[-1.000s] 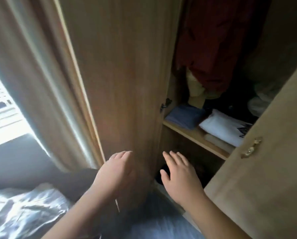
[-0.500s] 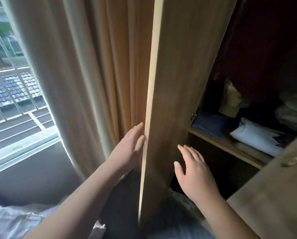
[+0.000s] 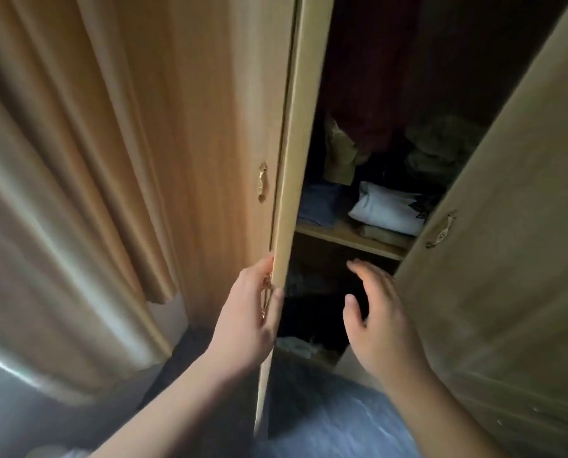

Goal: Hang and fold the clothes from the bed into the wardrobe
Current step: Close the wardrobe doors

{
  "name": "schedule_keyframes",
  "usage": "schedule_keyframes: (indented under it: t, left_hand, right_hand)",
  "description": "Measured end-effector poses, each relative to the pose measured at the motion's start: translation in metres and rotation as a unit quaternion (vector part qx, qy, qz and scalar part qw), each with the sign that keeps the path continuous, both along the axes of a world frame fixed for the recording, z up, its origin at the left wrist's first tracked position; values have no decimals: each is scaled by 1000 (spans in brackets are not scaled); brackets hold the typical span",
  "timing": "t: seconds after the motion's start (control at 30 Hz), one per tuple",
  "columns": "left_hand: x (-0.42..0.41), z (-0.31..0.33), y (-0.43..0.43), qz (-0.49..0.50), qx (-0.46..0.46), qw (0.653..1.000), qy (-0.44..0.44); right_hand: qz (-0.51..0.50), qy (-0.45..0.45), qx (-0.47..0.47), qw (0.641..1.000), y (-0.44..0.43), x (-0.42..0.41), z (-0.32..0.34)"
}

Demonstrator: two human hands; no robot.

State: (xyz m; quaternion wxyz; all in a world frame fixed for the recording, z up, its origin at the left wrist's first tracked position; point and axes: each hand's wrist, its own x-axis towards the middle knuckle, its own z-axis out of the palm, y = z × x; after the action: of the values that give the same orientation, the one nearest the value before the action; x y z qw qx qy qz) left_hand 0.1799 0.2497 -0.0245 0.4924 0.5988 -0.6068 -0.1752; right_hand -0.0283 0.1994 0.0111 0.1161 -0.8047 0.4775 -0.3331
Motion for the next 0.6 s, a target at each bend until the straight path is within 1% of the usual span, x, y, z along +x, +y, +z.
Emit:
schedule_keyframes:
  t: [0.07, 0.17, 0.23, 0.43, 0.5, 0.6]
  left_hand:
    - [-15, -1, -22, -43, 1, 999, -8]
    - [-45, 8, -60, -79, 8, 995, -63]
    - [-74, 13, -89, -102, 6, 991, -85]
    - [-157, 18, -184, -119, -12, 991, -64]
    - [-176, 20, -216, -115, -18, 991, -66]
    - [-194, 22, -258, -76, -6, 994, -81]
  right_hand:
    - [-13, -19, -7, 1000, -11, -17, 2]
    - [-31, -40, -24, 998, -31, -44, 4]
    - [-45, -55, -42, 997, -48, -63, 8]
    - [-67, -111, -138, 982, -109, -124, 25]
    - [-69, -92, -185, 976, -132, -143, 36]
    - [-31, 8, -270, 962, -176, -165, 56]
